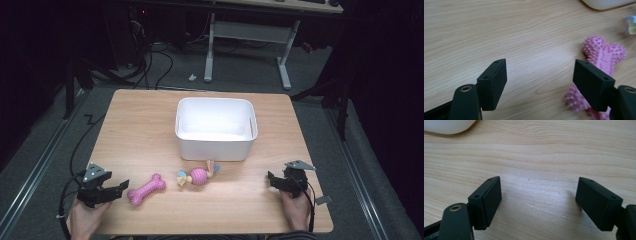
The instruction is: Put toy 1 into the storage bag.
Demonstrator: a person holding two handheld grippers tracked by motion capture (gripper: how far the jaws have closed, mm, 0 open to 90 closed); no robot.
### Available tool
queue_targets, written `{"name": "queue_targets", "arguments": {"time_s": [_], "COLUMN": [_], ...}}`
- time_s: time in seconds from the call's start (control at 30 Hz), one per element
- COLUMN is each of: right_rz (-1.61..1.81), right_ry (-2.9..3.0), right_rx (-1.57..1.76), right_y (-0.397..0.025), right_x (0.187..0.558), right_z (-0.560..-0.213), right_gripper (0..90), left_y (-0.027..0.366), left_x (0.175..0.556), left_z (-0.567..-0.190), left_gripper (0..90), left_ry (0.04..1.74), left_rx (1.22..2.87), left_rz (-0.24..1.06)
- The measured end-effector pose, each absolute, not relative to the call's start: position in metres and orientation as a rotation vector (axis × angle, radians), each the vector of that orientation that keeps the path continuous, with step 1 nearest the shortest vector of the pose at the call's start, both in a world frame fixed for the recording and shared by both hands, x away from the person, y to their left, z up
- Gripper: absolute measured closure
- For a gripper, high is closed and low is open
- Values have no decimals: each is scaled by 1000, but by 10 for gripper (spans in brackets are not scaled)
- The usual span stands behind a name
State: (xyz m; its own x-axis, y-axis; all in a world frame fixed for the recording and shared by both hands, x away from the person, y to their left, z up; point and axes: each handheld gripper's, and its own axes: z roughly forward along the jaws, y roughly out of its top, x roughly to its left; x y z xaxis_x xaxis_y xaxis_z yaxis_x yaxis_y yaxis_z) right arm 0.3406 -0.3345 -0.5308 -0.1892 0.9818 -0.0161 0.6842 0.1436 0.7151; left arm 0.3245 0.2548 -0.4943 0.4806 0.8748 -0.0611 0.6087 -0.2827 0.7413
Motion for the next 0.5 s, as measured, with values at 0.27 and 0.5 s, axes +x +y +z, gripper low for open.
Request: {"name": "queue_targets", "arguments": {"time_s": [0.27, 0.5], "right_rz": [800, 801], "right_ry": [1938, 1938], "right_rx": [1589, 1589], "right_y": [-334, -335], "right_x": [341, 341], "right_z": [-531, -531], "right_gripper": [210, 210], "left_y": [239, 223], "left_x": [322, 324], "left_z": [-487, -486], "left_gripper": [306, 310], "left_ry": [1138, 1097], "left_rx": [2045, 2104], "left_rz": [451, 428]}}
